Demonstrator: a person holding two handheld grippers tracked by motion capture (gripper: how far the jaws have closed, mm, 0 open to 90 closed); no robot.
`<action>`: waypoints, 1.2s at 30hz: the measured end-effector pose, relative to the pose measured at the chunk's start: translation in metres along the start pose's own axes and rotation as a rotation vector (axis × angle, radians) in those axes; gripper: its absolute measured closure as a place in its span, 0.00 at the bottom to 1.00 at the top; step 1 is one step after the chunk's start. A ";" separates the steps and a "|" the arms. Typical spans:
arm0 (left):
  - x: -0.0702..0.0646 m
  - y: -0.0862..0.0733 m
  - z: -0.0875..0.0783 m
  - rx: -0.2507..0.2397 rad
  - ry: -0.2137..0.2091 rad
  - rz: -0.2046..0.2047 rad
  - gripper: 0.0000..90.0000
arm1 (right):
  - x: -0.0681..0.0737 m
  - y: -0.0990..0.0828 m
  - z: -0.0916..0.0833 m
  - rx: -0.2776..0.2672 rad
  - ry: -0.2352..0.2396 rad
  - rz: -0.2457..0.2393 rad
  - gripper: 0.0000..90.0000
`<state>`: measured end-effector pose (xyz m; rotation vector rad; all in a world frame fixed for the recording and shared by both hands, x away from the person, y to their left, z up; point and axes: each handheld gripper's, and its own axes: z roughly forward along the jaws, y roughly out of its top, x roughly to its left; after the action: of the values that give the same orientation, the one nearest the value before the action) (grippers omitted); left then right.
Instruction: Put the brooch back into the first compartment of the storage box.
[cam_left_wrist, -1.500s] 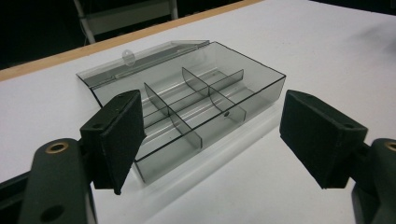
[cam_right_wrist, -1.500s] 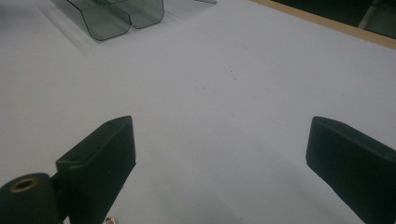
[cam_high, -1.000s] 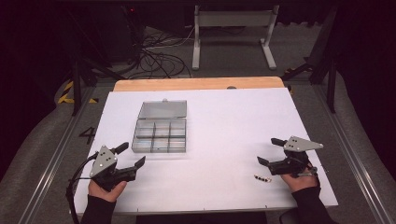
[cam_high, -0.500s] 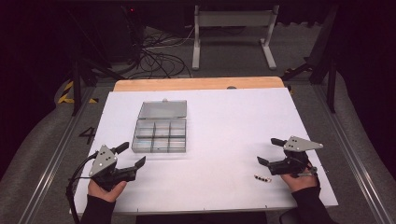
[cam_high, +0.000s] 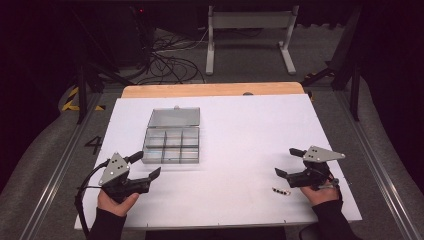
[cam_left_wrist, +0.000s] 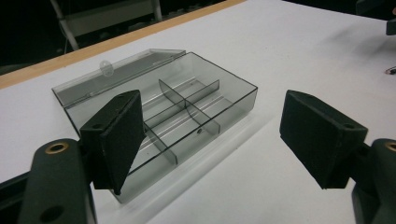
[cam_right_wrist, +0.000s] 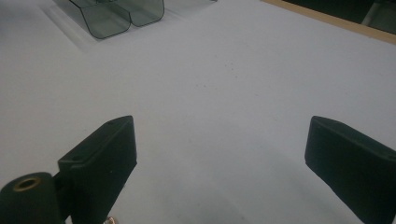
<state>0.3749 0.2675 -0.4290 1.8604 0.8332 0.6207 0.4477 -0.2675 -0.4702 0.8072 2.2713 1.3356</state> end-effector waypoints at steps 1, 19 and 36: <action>-0.001 0.001 0.001 0.001 -0.006 -0.003 0.25 | 0.000 0.000 0.000 0.000 0.000 -0.001 0.10; -0.026 0.022 0.031 0.032 -0.092 0.058 0.25 | 0.000 0.000 0.001 0.003 0.006 0.002 0.10; -0.053 0.039 0.060 0.048 -0.185 0.102 0.25 | 0.001 0.000 0.002 0.010 0.017 -0.002 0.11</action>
<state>0.3952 0.1815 -0.4201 1.9796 0.6404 0.4855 0.4481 -0.2658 -0.4714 0.7996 2.2930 1.3354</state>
